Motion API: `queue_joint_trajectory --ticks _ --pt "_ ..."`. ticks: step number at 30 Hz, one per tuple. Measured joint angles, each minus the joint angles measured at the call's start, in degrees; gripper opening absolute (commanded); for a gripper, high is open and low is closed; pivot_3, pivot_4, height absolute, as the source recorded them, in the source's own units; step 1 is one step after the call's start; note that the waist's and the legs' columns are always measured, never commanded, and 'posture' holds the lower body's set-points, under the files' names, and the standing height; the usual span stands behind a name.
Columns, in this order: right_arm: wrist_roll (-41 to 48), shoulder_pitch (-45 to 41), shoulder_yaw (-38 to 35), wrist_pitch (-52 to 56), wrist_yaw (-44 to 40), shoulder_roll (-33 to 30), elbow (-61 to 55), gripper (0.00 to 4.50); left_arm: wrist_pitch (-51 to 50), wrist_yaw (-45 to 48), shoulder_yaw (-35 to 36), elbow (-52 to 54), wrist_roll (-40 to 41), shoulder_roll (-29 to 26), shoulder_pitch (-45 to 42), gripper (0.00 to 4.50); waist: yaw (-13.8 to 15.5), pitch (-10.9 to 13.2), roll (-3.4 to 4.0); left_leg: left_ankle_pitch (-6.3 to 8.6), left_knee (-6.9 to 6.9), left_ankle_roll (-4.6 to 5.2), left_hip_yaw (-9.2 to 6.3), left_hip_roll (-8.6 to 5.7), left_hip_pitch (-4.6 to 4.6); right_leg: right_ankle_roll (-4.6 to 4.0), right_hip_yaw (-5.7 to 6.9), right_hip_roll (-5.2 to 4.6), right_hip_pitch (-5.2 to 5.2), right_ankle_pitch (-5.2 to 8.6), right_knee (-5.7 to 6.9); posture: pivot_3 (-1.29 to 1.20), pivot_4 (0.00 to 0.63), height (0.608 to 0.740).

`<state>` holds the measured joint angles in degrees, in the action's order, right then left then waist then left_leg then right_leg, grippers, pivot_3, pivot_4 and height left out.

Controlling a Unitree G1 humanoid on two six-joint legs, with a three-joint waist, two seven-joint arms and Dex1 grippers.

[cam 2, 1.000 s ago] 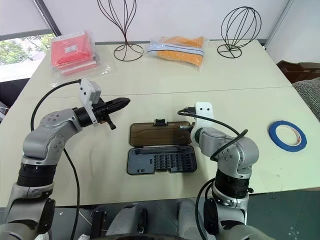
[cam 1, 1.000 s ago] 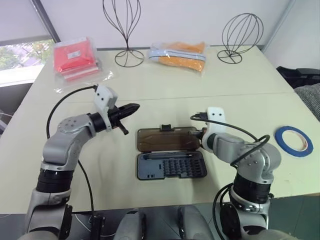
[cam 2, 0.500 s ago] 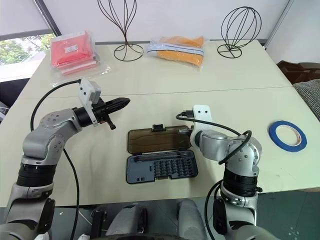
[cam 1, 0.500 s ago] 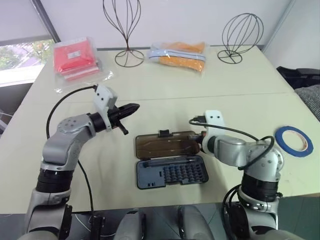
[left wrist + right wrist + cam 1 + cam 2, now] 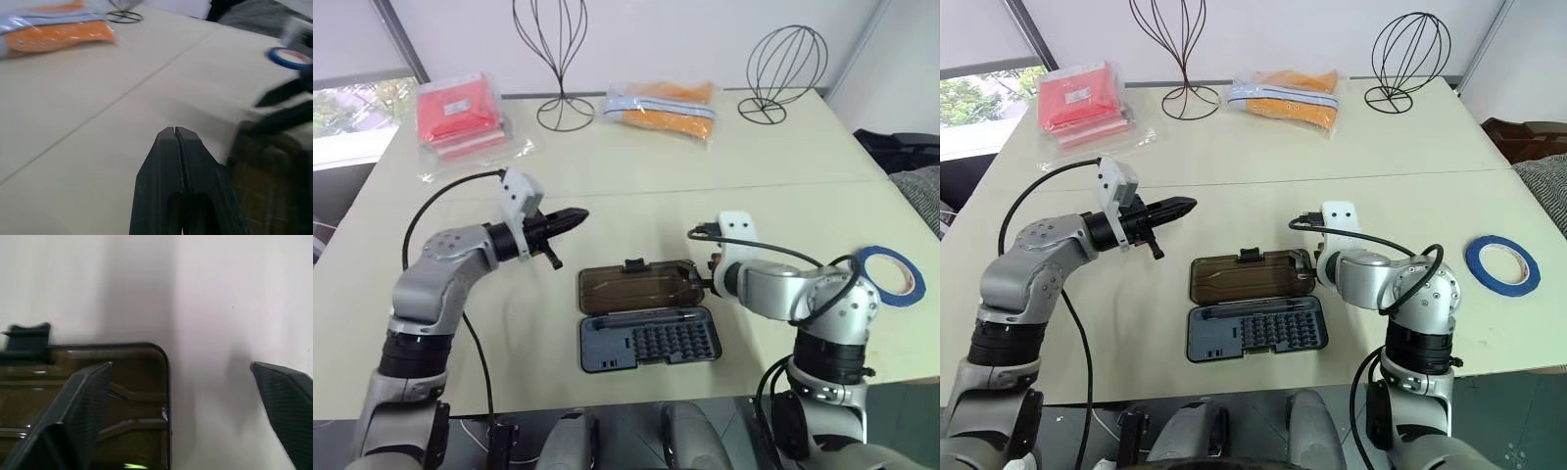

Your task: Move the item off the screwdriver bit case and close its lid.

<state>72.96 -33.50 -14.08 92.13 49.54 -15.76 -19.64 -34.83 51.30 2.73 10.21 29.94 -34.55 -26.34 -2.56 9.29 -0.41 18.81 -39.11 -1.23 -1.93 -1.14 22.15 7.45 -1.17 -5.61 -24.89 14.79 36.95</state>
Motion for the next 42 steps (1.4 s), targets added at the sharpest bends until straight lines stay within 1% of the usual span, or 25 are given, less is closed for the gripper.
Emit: queue_joint_trajectory --ticks 3,9,13,16,20,26,27,30,31,35,38,42 --pt "-0.41 -2.77 -0.93 -0.76 -3.70 -1.72 -1.00 4.45 -1.19 4.68 -1.21 2.10 2.06 -2.41 1.19 0.00 0.03 0.00 0.00 0.01 0.00 0.02 -0.02 0.02 0.00 -0.01 0.01 0.01 0.00 0.00 -0.01 0.00 0.150 0.740" --pt "-4.92 -4.46 1.69 -4.89 -16.42 -7.52 -2.82 4.45 -1.80 11.88 -3.98 3.35 3.31 -5.08 1.81 0.00 0.14 0.01 0.00 0.04 0.00 0.07 0.00 0.00 0.03 -0.01 0.01 0.01 0.03 0.00 -0.10 0.00 0.150 0.740" --pt "-10.95 -4.63 8.37 -9.71 -28.87 -14.00 -3.17 4.45 1.24 17.90 -8.68 4.21 2.50 -6.02 4.42 0.00 0.09 0.01 0.01 0.04 0.04 0.07 0.02 0.02 0.04 -0.01 0.01 0.03 0.04 0.00 -0.41 0.00 0.150 0.740" --pt "-17.34 -4.04 15.41 -15.42 -39.76 -20.04 -3.49 4.45 5.02 21.43 -12.89 3.19 -0.13 -6.04 6.85 0.00 0.13 0.02 0.01 0.04 0.04 0.08 0.04 0.03 0.05 -0.01 0.02 0.04 0.10 0.00 -0.57 0.00 0.150 0.740" --pt "-23.79 -3.74 21.73 -19.91 -50.29 -22.68 -0.52 4.45 10.91 24.69 -16.86 -0.42 -4.71 -6.12 9.90 0.00 0.19 0.02 0.00 0.04 0.03 0.08 0.05 0.04 0.06 -0.01 0.01 0.04 0.13 0.00 -0.64 0.00 0.150 0.740" --pt "-31.38 -4.23 26.89 -24.33 -61.65 -24.95 2.13 4.45 16.13 25.74 -17.79 -3.57 -8.40 -5.88 10.95 0.00 0.55 0.02 -0.01 0.04 0.00 0.08 0.03 0.04 0.10 -0.01 0.02 0.02 0.13 0.00 -0.69 0.00 0.150 0.740" --pt "-32.78 -4.44 28.09 -25.55 -63.88 -25.80 2.30 4.45 16.97 25.52 -17.80 -3.90 -8.92 -5.54 11.00 0.00 0.63 0.02 0.00 0.04 -0.01 0.08 0.02 0.04 0.10 -0.01 0.02 0.02 0.14 0.00 -0.69 0.00 0.150 0.740" --pt "-38.31 -5.91 33.73 -31.77 -73.92 -30.47 2.67 4.45 21.02 24.24 -17.67 -5.68 -9.49 -3.25 12.18 0.00 0.84 0.01 0.01 0.05 -0.02 0.09 0.03 0.03 0.08 -0.01 0.03 0.00 0.19 0.00 -0.72 0.00 0.150 0.740" --pt "-40.05 -6.62 34.84 -33.93 -77.43 -30.81 3.33 4.45 22.22 23.88 -17.69 -6.29 -9.73 -2.79 12.41 0.00 0.96 0.01 0.01 0.05 -0.03 0.09 0.04 0.03 0.00 -0.01 0.03 0.00 0.25 0.00 -0.72 0.00 0.150 0.740" --pt "-45.49 -8.90 38.76 -40.08 -86.40 -30.80 7.12 4.45 24.54 22.88 -17.72 -6.86 -10.57 -2.11 13.08 0.00 1.51 0.01 0.02 0.05 -0.03 0.10 0.06 0.03 -0.26 -0.01 0.02 0.00 0.49 0.00 -0.73 0.00 0.150 0.740" --pt "-49.93 -9.69 40.64 -44.49 -91.01 -30.06 11.05 4.45 25.38 22.27 -17.70 -6.81 -10.65 -1.84 13.58 0.00 1.64 0.00 0.02 0.06 -0.03 0.11 0.06 0.03 -0.32 -0.01 0.02 0.00 0.54 0.00 -0.72 0.00 0.150 0.740" --pt "-55.27 -10.38 41.82 -49.94 -95.63 -27.45 18.06 4.45 25.53 21.55 -17.50 -6.39 -10.65 -1.85 14.28 0.00 1.64 -0.01 0.02 0.06 -0.01 0.11 0.08 0.03 -0.41 -0.01 0.02 0.00 0.60 0.00 -0.72 0.00 0.150 0.740"
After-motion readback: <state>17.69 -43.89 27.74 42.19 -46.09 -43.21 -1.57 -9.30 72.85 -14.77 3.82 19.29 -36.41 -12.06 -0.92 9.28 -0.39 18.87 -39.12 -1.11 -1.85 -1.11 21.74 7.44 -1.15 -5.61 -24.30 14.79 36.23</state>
